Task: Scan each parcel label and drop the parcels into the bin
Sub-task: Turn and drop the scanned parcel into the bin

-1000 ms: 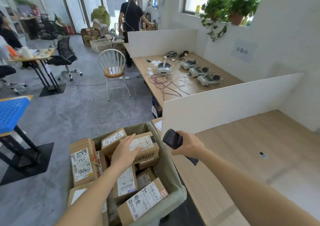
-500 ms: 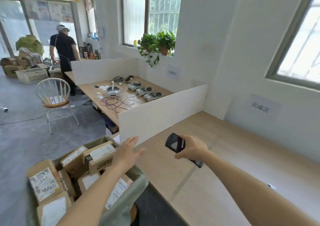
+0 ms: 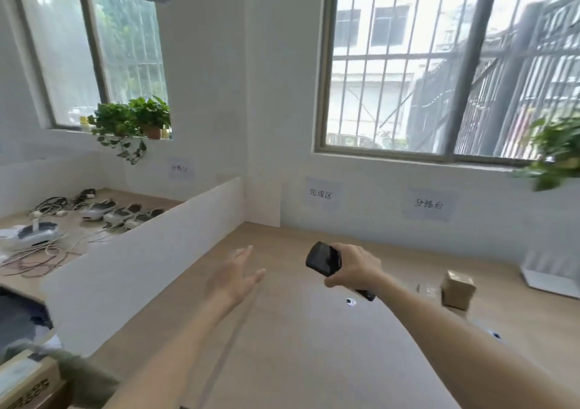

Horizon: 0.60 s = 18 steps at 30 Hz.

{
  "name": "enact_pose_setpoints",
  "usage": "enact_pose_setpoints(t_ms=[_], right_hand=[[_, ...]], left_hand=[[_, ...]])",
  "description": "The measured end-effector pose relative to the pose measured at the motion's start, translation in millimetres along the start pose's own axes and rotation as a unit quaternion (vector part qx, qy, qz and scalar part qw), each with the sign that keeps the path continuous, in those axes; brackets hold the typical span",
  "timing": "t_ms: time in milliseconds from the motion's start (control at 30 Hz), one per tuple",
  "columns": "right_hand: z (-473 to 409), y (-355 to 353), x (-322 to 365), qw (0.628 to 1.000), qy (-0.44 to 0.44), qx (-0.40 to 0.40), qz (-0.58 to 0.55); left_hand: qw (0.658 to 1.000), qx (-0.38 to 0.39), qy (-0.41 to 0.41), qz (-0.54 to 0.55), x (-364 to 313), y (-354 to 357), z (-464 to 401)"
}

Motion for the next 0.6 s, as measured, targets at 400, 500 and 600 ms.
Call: enact_pose_setpoints(t_ms=[400,500,600], right_hand=[[111.7,-119.5,-273.1,0.985,0.157,-0.065,0.031],[139.0,-137.8,-330.4,0.980,0.182,-0.074,0.028],[166.2,-152.6,-377.3,0.974,0.211,-0.081,0.034]], left_hand=[[0.987,0.090,0.130,0.031,-269.3,188.2,8.3],[0.984,0.110,0.140,0.031,-313.6,232.3,14.6],[0.980,0.134,0.147,0.016,-347.1,272.6,20.2]])
Point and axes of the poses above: each hand's wrist, its own z-axis away from the middle knuckle, its own y-axis out of the palm, x = y × z, the point moved 4 cm from there along -z, towards the middle knuckle, and after that the axes turned 3 degrees about -y, right-handed, at the moved point
